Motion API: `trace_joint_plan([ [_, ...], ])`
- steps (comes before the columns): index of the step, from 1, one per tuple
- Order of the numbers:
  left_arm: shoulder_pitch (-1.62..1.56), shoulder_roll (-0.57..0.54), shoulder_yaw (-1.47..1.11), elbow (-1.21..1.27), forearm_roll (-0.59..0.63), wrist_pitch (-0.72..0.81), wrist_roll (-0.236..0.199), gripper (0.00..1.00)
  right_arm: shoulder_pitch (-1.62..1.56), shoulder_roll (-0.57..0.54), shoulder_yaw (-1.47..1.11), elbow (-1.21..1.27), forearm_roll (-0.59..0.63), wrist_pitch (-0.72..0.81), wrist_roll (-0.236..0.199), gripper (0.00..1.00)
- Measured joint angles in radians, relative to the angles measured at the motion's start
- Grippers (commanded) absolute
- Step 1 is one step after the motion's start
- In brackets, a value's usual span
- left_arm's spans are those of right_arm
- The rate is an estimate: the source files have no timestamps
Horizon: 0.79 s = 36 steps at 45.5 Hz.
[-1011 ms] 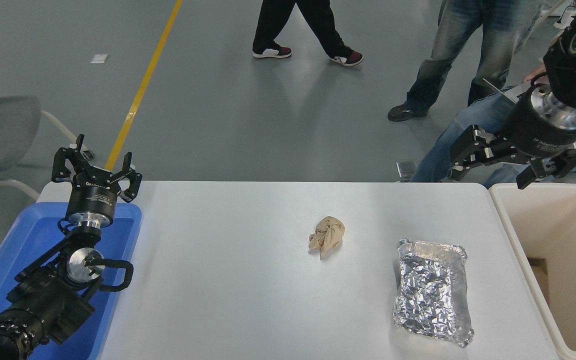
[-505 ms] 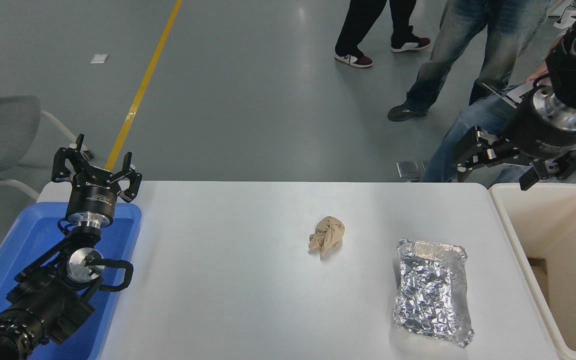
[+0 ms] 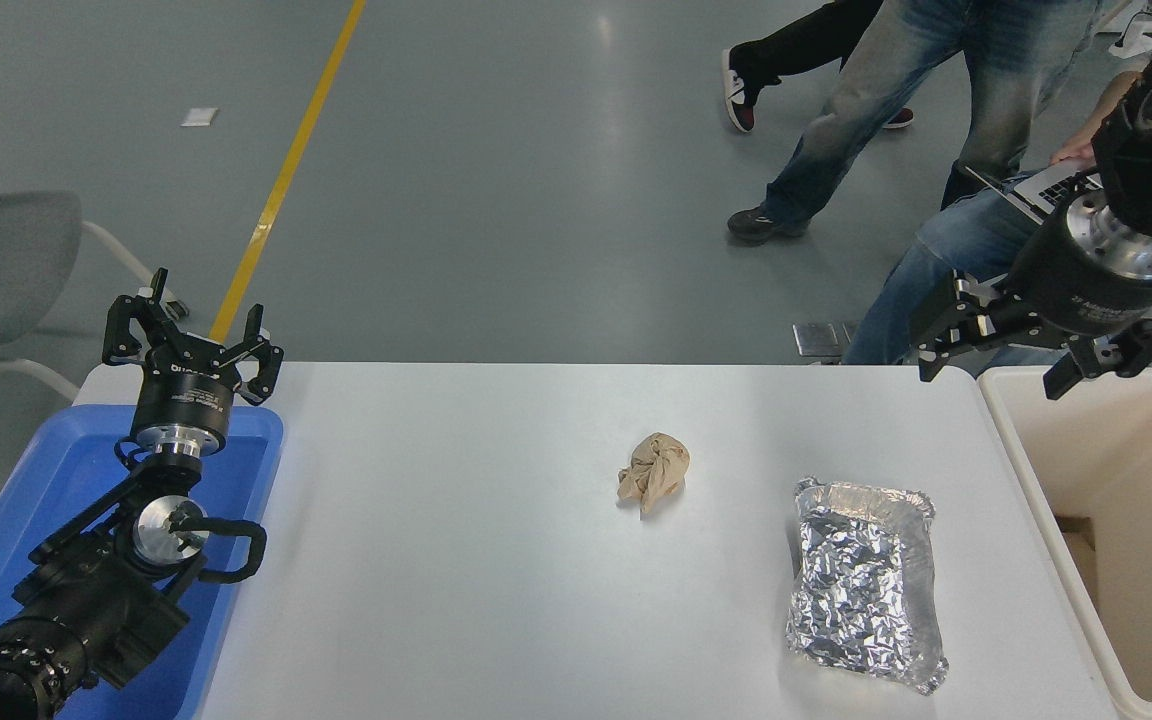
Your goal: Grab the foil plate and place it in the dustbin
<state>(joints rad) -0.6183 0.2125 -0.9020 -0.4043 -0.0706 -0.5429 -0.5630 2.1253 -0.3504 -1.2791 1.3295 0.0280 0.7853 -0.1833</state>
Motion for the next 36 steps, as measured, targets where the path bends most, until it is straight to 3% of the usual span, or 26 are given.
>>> trace_joint_plan([
  [8, 0.000, 0.000, 0.000, 0.000, 0.000, 0.000, 0.000, 0.99, -0.099, 0.001, 0.024, -0.001, -0.053, -0.061, -0.001, 1.00],
  [24, 0.000, 0.000, 0.000, 0.000, 0.000, 0.000, 0.000, 0.99, -0.351, -0.009, 0.096, -0.018, -0.129, -0.349, -0.001, 1.00],
  [36, 0.000, 0.000, 0.000, 0.000, 0.000, 0.000, 0.000, 0.99, -0.549, -0.014, 0.188, -0.090, -0.209, -0.437, -0.001, 0.99],
])
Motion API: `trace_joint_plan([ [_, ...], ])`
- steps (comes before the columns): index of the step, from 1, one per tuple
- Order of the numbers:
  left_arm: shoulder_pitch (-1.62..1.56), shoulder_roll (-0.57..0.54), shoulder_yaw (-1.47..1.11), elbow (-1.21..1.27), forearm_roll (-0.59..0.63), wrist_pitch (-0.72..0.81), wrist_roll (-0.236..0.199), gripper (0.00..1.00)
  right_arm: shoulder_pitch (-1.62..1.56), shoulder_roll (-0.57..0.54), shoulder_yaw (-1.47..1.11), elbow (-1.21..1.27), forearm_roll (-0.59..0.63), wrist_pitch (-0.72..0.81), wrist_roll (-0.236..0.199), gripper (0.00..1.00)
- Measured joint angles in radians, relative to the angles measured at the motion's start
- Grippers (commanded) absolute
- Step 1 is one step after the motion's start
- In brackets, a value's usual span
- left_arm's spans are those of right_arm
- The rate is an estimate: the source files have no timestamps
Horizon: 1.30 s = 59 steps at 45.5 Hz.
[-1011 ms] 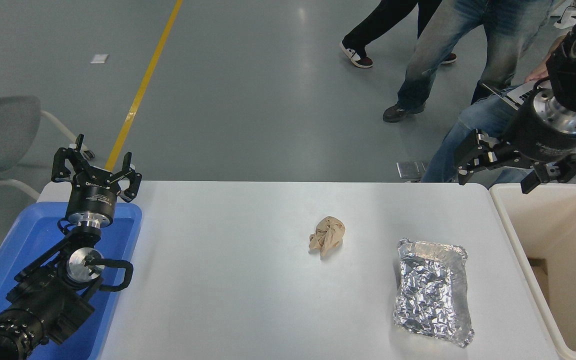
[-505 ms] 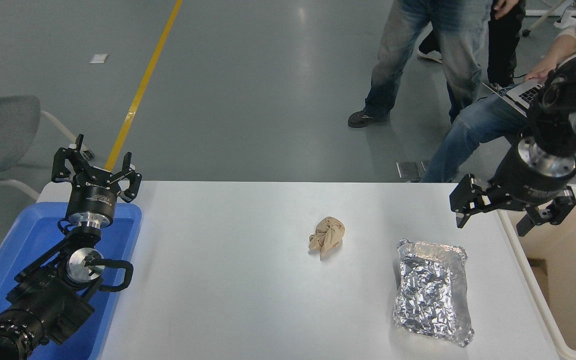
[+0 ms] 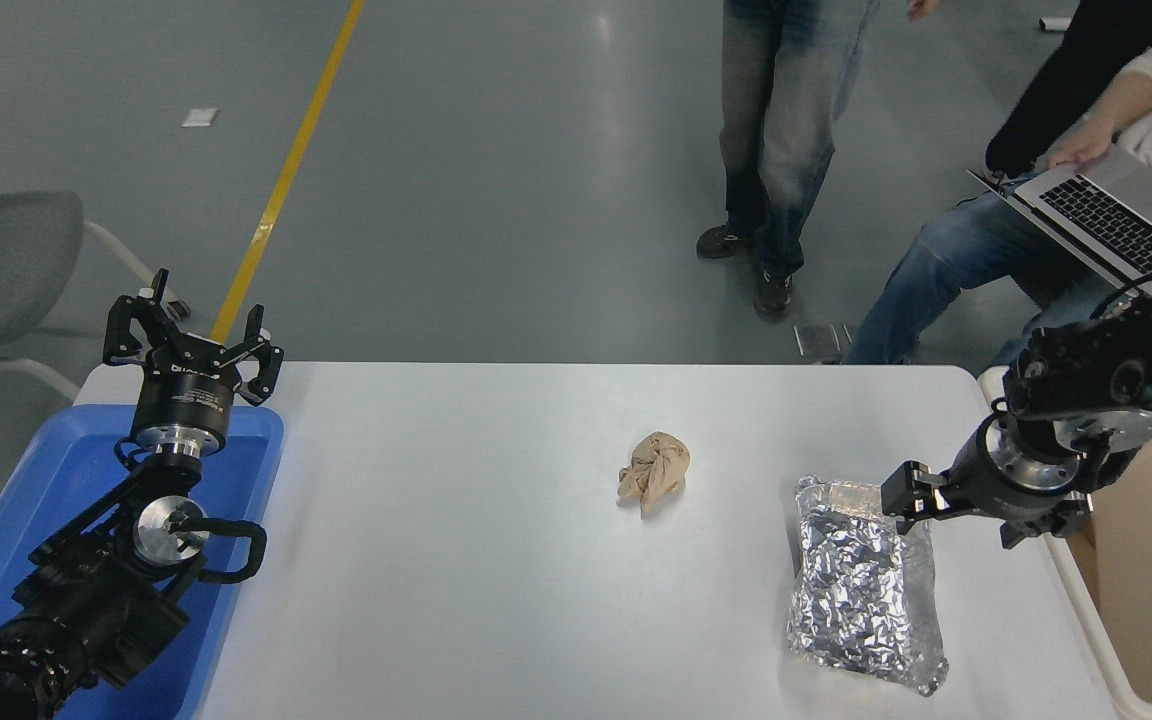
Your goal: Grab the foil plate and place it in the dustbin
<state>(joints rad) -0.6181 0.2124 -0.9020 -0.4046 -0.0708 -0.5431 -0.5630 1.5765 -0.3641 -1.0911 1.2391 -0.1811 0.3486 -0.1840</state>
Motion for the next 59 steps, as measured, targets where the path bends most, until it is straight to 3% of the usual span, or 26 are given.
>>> trace_joint_plan([
  [27, 0.000, 0.000, 0.000, 0.000, 0.000, 0.000, 0.000, 0.99, -0.277, 0.051, 0.083, -0.163, -0.081, -0.214, 0.000, 0.91],
  [30, 0.000, 0.000, 0.000, 0.000, 0.000, 0.000, 0.000, 0.99, -0.297, 0.056, 0.084, -0.179, -0.083, -0.236, 0.000, 0.83],
  [33, 0.000, 0.000, 0.000, 0.000, 0.000, 0.000, 0.000, 0.99, -0.312, 0.061, 0.086, -0.192, -0.084, -0.252, 0.000, 0.68],
  [38, 0.000, 0.000, 0.000, 0.000, 0.000, 0.000, 0.000, 0.99, -0.332, 0.067, 0.086, -0.204, -0.084, -0.270, 0.000, 0.34],
  [44, 0.000, 0.000, 0.000, 0.000, 0.000, 0.000, 0.000, 0.99, -0.346, 0.070, 0.086, -0.208, -0.083, -0.282, 0.000, 0.00],
  [59, 0.000, 0.000, 0.000, 0.000, 0.000, 0.000, 0.000, 0.99, -0.348, 0.060, 0.088, -0.200, -0.072, -0.289, 0.000, 0.00],
])
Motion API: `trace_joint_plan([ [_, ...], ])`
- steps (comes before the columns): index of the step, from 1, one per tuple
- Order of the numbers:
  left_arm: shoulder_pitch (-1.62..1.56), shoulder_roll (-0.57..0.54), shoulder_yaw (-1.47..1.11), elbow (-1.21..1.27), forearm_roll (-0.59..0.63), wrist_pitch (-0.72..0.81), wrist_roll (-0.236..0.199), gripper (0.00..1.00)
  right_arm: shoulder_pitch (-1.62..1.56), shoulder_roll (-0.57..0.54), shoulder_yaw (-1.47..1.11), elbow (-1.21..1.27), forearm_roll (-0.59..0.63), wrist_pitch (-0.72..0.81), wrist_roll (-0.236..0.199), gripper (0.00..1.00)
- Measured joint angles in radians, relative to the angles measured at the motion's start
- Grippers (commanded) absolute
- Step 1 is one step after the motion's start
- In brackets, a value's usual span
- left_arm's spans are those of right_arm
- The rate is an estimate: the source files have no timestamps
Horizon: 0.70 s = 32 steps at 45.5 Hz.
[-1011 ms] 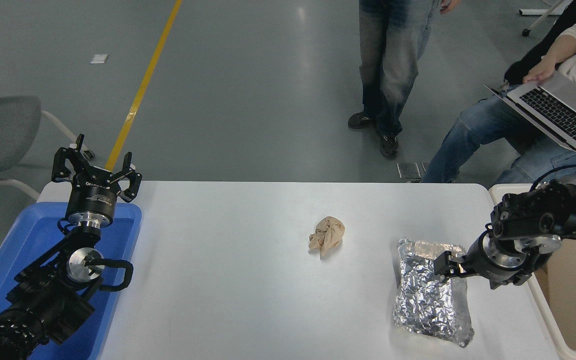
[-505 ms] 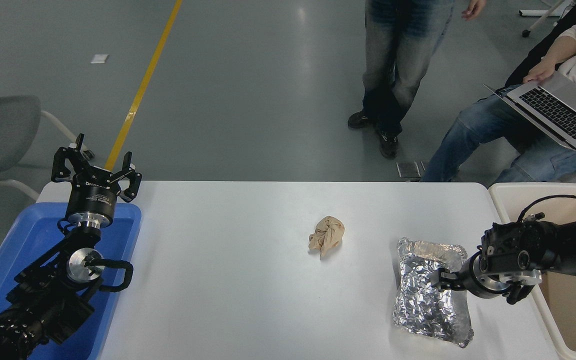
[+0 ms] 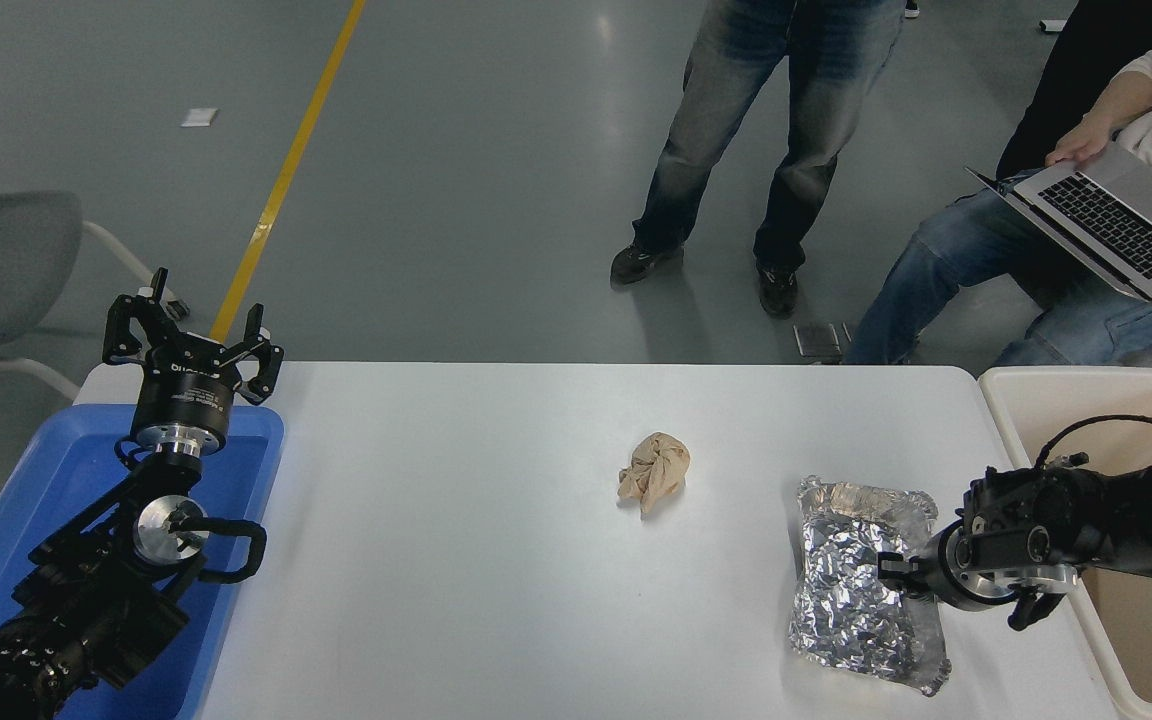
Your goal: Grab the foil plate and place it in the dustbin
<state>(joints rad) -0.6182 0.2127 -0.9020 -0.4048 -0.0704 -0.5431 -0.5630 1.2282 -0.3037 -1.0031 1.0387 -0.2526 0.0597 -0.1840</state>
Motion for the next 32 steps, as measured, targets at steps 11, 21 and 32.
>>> trace_joint_plan([
  [11, 0.000, 0.000, 0.000, 0.000, 0.000, 0.000, 0.000, 0.99, 0.010, -0.010, 0.001, 0.021, 0.003, -0.001, 0.000, 0.00],
  [21, 0.000, 0.000, 0.000, 0.000, 0.000, 0.000, 0.000, 0.99, 0.098, -0.051, -0.011, 0.119, 0.003, 0.003, 0.001, 0.00],
  [32, 0.000, 0.000, 0.000, 0.000, 0.000, 0.000, 0.000, 0.99, 0.310, -0.148, -0.082, 0.320, 0.003, 0.007, 0.001, 0.00],
])
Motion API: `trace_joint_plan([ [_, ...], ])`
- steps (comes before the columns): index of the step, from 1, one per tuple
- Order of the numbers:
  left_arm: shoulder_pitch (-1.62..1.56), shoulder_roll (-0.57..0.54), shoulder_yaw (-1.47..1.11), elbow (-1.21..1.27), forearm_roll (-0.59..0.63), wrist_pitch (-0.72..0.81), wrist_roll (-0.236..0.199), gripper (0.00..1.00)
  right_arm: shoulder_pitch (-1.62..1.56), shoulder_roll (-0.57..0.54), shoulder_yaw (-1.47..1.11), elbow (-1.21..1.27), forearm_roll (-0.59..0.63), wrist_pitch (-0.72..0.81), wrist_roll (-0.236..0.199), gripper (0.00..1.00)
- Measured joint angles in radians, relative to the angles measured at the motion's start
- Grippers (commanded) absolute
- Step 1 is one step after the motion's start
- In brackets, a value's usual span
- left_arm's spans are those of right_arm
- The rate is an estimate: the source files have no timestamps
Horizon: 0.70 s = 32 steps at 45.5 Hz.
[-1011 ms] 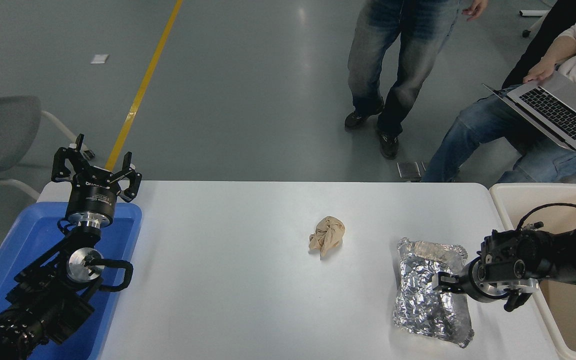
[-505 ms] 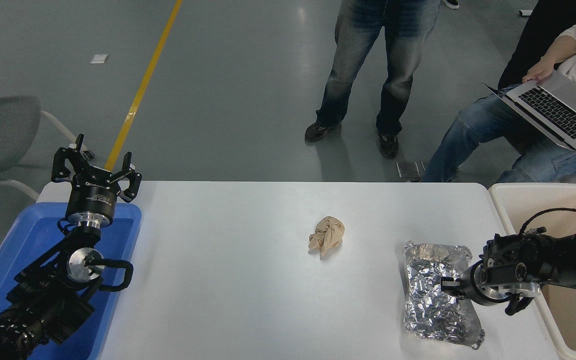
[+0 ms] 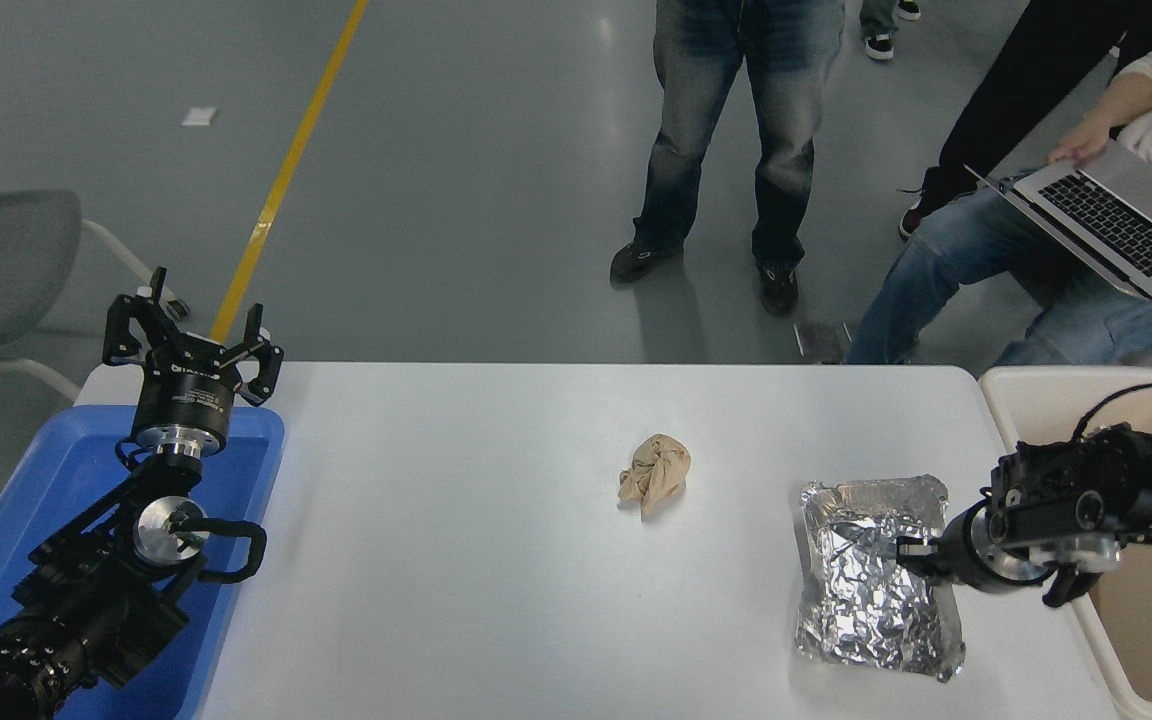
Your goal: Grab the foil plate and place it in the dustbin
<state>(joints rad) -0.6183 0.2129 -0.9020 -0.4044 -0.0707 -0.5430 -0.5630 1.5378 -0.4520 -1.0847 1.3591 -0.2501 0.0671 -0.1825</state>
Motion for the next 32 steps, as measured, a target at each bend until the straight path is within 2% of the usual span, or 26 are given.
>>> trace_joint_plan([
  [7, 0.000, 0.000, 0.000, 0.000, 0.000, 0.000, 0.000, 0.99, 0.142, -0.064, -0.043, 0.105, 0.000, 0.022, 0.001, 0.00],
  [16, 0.000, 0.000, 0.000, 0.000, 0.000, 0.000, 0.000, 0.99, 0.300, -0.128, -0.068, 0.174, 0.001, 0.127, 0.002, 0.00],
  [32, 0.000, 0.000, 0.000, 0.000, 0.001, 0.000, 0.000, 0.99, 0.583, -0.174, -0.079, 0.209, 0.071, 0.472, 0.004, 0.00],
])
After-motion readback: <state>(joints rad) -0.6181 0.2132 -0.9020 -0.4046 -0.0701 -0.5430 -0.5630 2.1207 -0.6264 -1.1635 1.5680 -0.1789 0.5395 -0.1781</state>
